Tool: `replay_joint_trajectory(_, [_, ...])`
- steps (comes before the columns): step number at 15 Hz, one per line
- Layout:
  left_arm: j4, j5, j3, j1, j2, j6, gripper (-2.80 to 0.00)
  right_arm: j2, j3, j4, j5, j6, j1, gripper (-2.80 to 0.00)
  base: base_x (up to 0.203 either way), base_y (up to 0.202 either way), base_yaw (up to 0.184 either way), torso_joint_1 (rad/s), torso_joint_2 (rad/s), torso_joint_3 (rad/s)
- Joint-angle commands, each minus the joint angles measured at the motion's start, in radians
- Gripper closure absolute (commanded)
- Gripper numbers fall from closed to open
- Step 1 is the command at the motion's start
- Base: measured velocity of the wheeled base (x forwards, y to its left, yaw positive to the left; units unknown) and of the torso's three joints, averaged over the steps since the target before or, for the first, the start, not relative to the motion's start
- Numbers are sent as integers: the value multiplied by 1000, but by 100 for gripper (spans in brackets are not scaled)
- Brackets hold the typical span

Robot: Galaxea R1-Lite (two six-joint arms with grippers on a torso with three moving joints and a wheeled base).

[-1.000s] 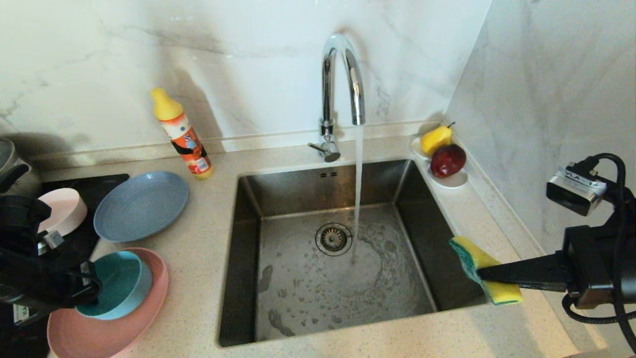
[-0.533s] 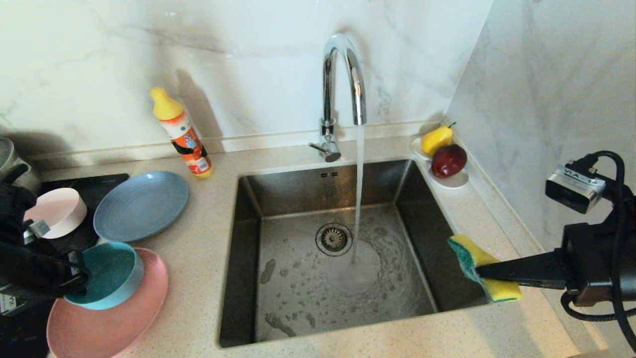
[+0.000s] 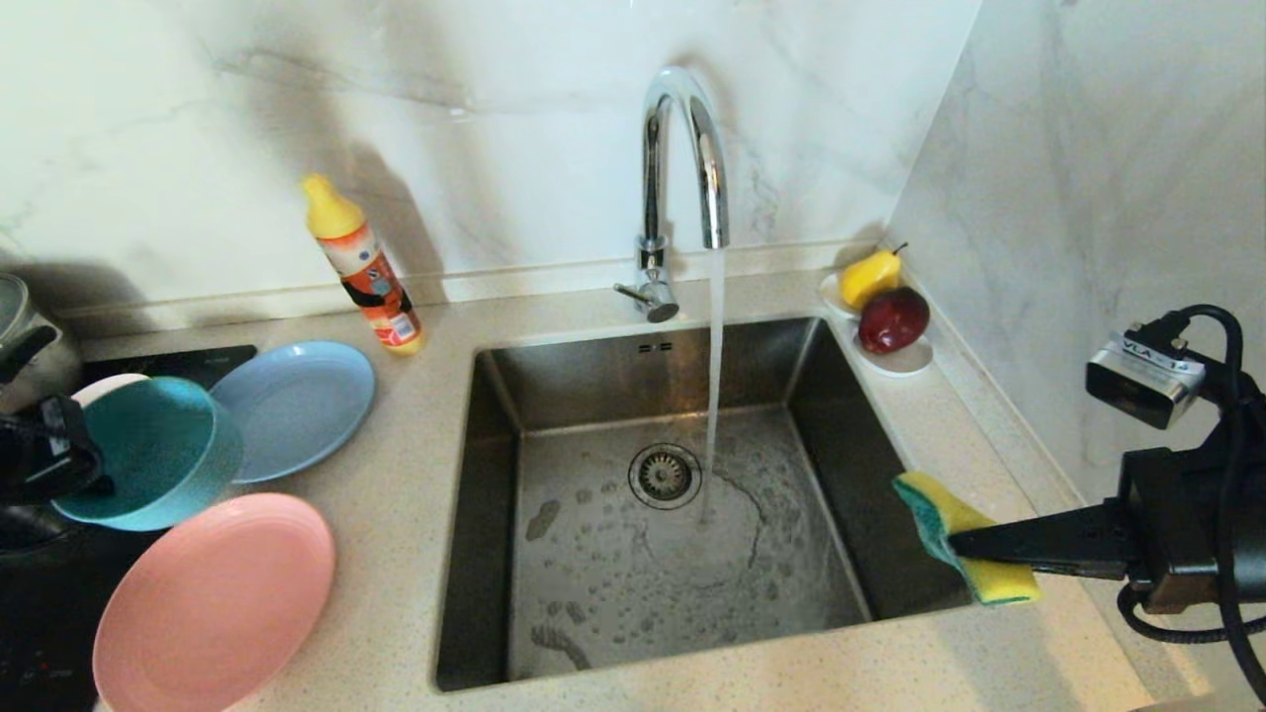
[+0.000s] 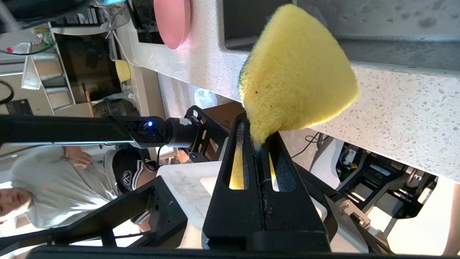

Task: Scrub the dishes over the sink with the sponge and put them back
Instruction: Wash the bowl

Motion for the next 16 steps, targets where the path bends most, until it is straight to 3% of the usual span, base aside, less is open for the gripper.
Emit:
replay_joint_trajectory(1, [57,-26,-86,-56,-73,-32,0,-12,-3,3,6,3,0,0,0,0,0,0,0,0])
replay_joint_trajectory(4, [81,-3,-156,-265,-72,-122,0,-30,-6,4,6,4,0,0,0,0,0,0,0,0])
replay_joint_trajectory(7, [84,121,-212,-514,6,-223,0,-71,-2,11,5,4,-2,0,0,0,0,0,0,0])
replay_joint_trajectory(10, [80,196,-289,-734,176,-365,0,-121,2,17,4,8,-2,0,0,0,0,0,0,0])
replay_joint_trajectory(13, [55,229,-371,-872,339,-474,0,-153,5,26,4,8,-1,0,0,0,0,0,0,0])
replay_joint_trajectory(16, [-26,346,-442,-971,495,-517,0,-182,5,36,4,8,-1,0,0,0,0,0,0,0])
